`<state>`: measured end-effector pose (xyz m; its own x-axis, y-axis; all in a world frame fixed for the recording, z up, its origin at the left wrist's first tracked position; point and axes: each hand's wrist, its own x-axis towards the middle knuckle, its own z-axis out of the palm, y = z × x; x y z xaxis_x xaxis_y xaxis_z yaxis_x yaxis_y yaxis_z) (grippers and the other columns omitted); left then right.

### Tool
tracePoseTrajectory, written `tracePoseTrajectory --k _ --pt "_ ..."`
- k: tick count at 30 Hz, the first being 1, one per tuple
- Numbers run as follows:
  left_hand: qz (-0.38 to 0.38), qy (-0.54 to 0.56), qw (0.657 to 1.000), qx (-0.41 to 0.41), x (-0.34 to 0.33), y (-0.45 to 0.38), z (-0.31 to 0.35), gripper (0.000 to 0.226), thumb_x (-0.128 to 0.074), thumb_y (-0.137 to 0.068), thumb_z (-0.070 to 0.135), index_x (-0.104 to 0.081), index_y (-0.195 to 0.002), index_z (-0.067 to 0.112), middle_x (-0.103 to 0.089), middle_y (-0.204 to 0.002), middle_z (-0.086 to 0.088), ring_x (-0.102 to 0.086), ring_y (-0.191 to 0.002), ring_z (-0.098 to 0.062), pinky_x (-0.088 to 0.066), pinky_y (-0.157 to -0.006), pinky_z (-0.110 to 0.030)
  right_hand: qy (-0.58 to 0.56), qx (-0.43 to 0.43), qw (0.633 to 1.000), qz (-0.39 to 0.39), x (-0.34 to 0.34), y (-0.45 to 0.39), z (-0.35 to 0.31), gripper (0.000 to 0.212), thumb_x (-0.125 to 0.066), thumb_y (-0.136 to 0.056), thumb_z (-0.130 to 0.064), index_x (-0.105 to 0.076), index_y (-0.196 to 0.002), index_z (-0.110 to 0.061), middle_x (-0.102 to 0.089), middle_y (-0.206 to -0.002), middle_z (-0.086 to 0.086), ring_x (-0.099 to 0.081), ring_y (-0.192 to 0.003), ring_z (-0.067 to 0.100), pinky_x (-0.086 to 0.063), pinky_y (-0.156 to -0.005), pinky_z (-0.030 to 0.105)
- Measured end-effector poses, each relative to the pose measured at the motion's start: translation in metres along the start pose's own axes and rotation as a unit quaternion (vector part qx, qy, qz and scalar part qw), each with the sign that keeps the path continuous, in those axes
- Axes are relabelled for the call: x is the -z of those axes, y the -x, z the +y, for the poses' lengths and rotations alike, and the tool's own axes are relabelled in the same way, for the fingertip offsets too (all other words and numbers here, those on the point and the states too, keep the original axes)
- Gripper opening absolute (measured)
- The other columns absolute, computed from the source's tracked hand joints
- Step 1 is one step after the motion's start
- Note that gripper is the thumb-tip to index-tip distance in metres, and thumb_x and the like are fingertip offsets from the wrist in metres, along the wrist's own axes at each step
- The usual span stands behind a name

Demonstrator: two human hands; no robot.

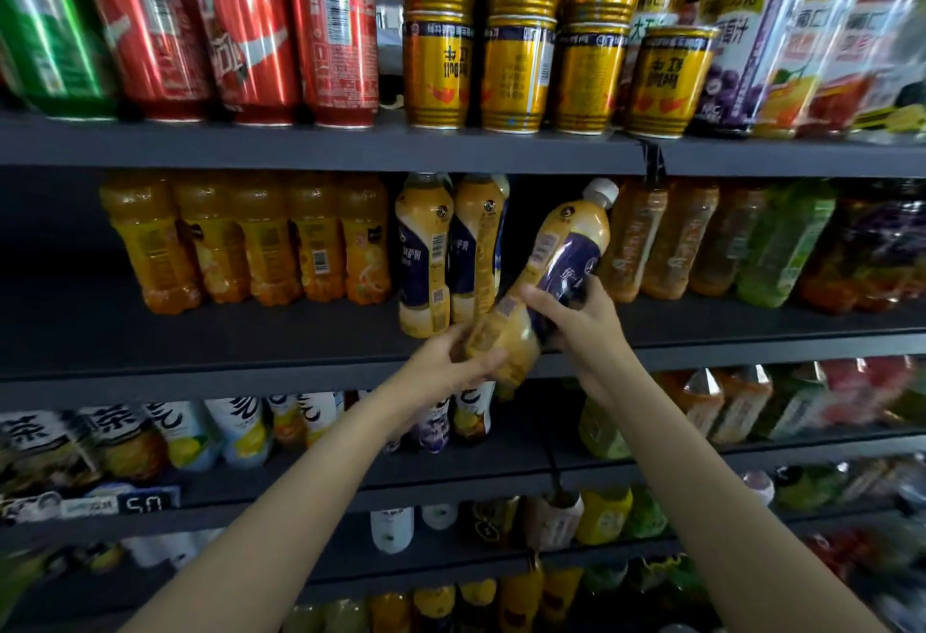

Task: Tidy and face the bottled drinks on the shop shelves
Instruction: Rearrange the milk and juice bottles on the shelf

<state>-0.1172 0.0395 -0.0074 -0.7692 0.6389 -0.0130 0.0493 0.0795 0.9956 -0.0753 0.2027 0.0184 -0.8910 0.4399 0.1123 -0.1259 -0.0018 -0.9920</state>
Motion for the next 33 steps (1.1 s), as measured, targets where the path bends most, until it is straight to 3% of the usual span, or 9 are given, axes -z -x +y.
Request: tracePoseTrajectory --k 3,5,7,11,16,22,26,30,33 --pt "0.019 0.069 0.997 0.009 -0.001 0.010 0.010 0.060 -0.073 -0.070 0.032 -0.050 -0.122 0.012 -0.062 -0.112 0.000 -0.064 -0.101 -0.015 -0.052 -0.090 -0.028 -0.092 -0.048 0.993 -0.050 0.000 0.012 -0.005 0.043 -0.066 -0.087 -0.022 -0.052 -0.126 -0.010 -0.067 -0.116 0.009 -0.066 -0.102 0.022 -0.057 -0.079 0.034" --pt "0.115 -0.102 0.986 -0.061 -0.001 0.016 0.018 0.055 -0.076 -0.074 0.028 -0.048 -0.119 0.015 -0.055 -0.109 0.004 -0.056 -0.100 -0.010 -0.048 -0.084 -0.019 -0.098 -0.083 0.990 -0.051 -0.001 0.019 -0.008 0.038 -0.062 -0.090 -0.024 -0.055 -0.123 -0.006 -0.069 -0.111 0.012 -0.068 -0.098 0.024 -0.057 -0.081 0.035" --pt "0.186 -0.301 0.922 -0.158 0.003 0.021 0.026 0.062 -0.079 -0.072 0.030 -0.046 -0.124 0.021 -0.045 -0.117 0.000 -0.042 -0.109 -0.013 -0.038 -0.092 -0.025 -0.143 -0.139 0.979 -0.033 -0.006 0.025 -0.008 0.036 -0.063 -0.090 -0.025 -0.056 -0.117 -0.003 -0.068 -0.104 0.016 -0.067 -0.092 0.027 -0.058 -0.075 0.035" --pt "0.126 -0.481 0.814 -0.302 0.008 0.033 0.036 0.068 -0.078 -0.072 0.026 -0.046 -0.132 0.017 -0.041 -0.127 -0.004 -0.033 -0.116 -0.022 -0.029 -0.101 -0.031 -0.301 -0.232 0.925 -0.027 -0.022 0.035 -0.009 0.036 -0.066 -0.087 -0.026 -0.053 -0.111 -0.002 -0.061 -0.099 0.021 -0.062 -0.091 0.030 -0.052 -0.069 0.040" --pt "0.119 -0.218 0.958 -0.144 0.021 0.049 0.035 0.062 -0.073 -0.078 0.031 -0.041 -0.130 0.020 -0.044 -0.123 0.005 -0.047 -0.113 -0.010 -0.040 -0.086 -0.013 -0.278 -0.170 0.945 -0.016 -0.023 0.037 -0.019 0.024 -0.067 -0.086 -0.013 -0.056 -0.105 -0.004 -0.066 -0.099 0.017 -0.064 -0.090 0.028 -0.054 -0.069 0.039" --pt "0.048 -0.179 0.978 -0.093 0.024 0.051 0.035 0.063 -0.075 -0.077 0.024 -0.045 -0.132 0.018 -0.058 -0.109 0.008 -0.056 -0.096 -0.001 -0.046 -0.077 -0.010 -0.229 -0.088 0.965 -0.092 -0.016 0.040 -0.021 0.031 -0.063 -0.085 -0.004 -0.057 -0.115 -0.004 -0.068 -0.106 0.011 -0.067 -0.093 0.022 -0.056 -0.076 0.034" --pt "0.109 -0.374 0.907 -0.160 0.018 0.048 0.015 0.077 -0.081 -0.070 0.027 -0.037 -0.132 0.022 -0.041 -0.121 0.003 -0.041 -0.113 -0.011 -0.037 -0.091 -0.025 -0.119 -0.088 0.987 -0.063 -0.020 0.044 -0.017 0.037 -0.070 -0.082 -0.014 -0.057 -0.117 -0.008 -0.067 -0.113 0.012 -0.065 -0.100 0.025 -0.057 -0.076 0.034" --pt "0.194 -0.551 0.756 -0.295 0.020 0.043 0.002 0.081 -0.086 -0.061 0.019 -0.037 -0.125 0.018 -0.045 -0.113 -0.013 -0.045 -0.103 -0.031 -0.046 -0.087 -0.041 -0.119 -0.118 0.986 -0.011 -0.023 0.045 -0.011 0.042 -0.075 -0.079 -0.020 -0.058 -0.114 -0.004 -0.068 -0.108 0.014 -0.066 -0.098 0.027 -0.058 -0.077 0.037" --pt "0.218 -0.565 0.729 -0.320 0.017 0.039 0.001 0.085 -0.088 -0.054 0.016 -0.036 -0.121 0.018 -0.049 -0.108 -0.016 -0.050 -0.095 -0.034 -0.048 -0.080 -0.040 -0.159 -0.105 0.982 0.021 -0.023 0.040 -0.015 0.042 -0.076 -0.077 -0.014 -0.059 -0.113 0.000 -0.068 -0.108 0.016 -0.065 -0.101 0.028 -0.057 -0.081 0.037"
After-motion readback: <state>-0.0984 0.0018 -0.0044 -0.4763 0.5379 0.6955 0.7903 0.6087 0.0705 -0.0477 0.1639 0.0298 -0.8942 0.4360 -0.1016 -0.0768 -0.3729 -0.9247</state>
